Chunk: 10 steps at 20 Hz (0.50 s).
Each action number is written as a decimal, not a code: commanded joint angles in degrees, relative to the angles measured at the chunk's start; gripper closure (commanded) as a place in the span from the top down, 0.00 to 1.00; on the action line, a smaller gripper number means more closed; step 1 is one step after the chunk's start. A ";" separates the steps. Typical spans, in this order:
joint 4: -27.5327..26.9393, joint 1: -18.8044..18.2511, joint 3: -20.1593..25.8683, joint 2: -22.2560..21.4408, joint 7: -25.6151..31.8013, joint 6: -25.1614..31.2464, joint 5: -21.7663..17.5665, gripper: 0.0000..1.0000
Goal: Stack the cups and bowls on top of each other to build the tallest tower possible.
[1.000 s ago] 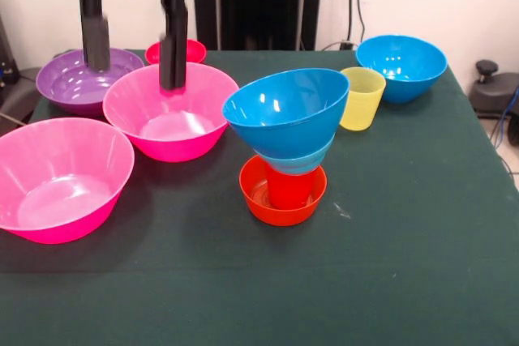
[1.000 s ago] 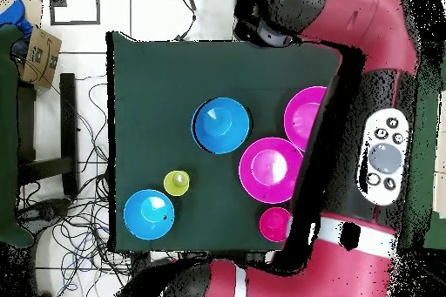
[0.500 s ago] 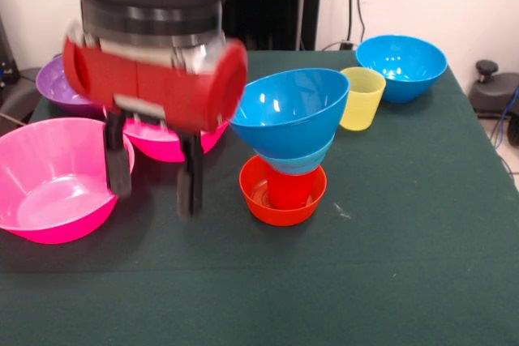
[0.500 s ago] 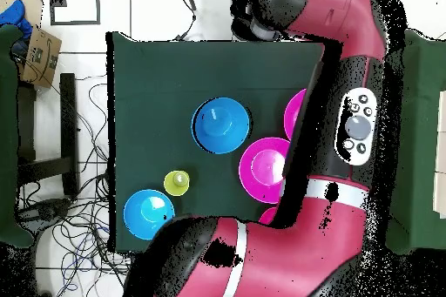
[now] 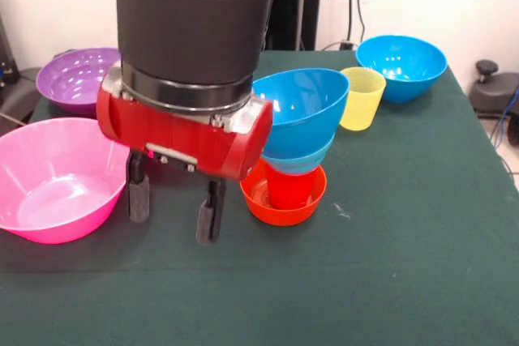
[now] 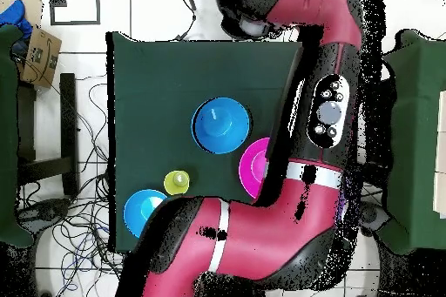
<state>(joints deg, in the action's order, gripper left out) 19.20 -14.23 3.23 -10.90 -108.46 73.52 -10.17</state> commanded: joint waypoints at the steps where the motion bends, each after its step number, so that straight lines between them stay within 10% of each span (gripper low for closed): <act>1: -11.98 1.36 2.26 0.80 21.93 15.97 -6.56 1.00; 10: -9.69 0.78 3.00 0.73 18.43 13.60 -4.44 1.00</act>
<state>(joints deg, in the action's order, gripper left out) 9.27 -13.65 3.17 -10.27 -105.18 85.39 -11.88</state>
